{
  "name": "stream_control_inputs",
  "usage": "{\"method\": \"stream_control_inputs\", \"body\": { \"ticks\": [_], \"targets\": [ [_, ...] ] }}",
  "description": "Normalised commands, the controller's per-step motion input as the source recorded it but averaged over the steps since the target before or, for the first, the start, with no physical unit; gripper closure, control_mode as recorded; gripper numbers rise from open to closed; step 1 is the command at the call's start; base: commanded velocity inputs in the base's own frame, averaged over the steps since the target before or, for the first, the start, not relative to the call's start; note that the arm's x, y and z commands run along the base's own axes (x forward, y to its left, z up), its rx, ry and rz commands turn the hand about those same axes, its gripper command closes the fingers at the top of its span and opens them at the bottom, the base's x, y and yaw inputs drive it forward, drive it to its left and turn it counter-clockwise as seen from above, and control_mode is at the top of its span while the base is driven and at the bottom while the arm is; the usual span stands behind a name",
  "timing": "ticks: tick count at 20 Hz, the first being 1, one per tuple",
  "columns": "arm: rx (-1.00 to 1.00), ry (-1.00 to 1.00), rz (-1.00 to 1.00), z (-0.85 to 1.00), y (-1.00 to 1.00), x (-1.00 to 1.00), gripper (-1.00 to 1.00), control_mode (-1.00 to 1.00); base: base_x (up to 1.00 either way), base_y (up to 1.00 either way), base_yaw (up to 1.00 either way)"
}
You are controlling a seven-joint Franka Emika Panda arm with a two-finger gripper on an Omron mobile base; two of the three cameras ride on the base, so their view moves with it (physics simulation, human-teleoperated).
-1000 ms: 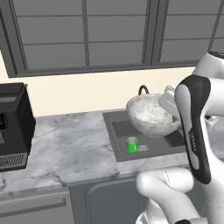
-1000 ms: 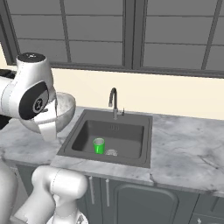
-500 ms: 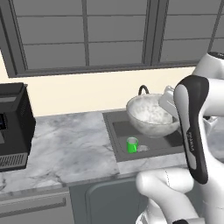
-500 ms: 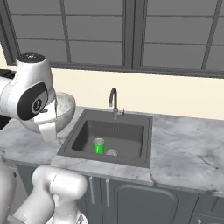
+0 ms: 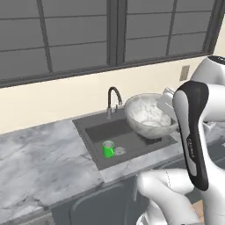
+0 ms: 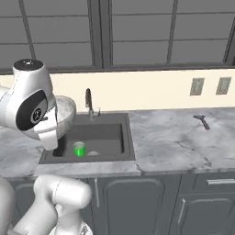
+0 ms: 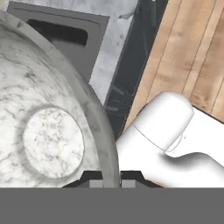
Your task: Pick the mug and place it in the sink. Pick the bowl and place it in the open cabinet and then close the cabinet.
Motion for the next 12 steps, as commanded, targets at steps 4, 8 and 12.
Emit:
{"method": "stream_control_inputs", "body": {
  "ticks": [4,8,12],
  "targets": [
    [0.0,0.0,0.0,0.0,0.0,0.0,1.0,1.0,-0.46,-0.12,-0.71],
    [0.0,0.0,0.0,0.0,0.0,0.0,1.0,1.0,-0.41,-0.06,-0.76],
    [0.0,0.0,0.0,0.0,0.0,0.0,1.0,1.0,-0.38,-0.05,-0.75]
  ]
}}
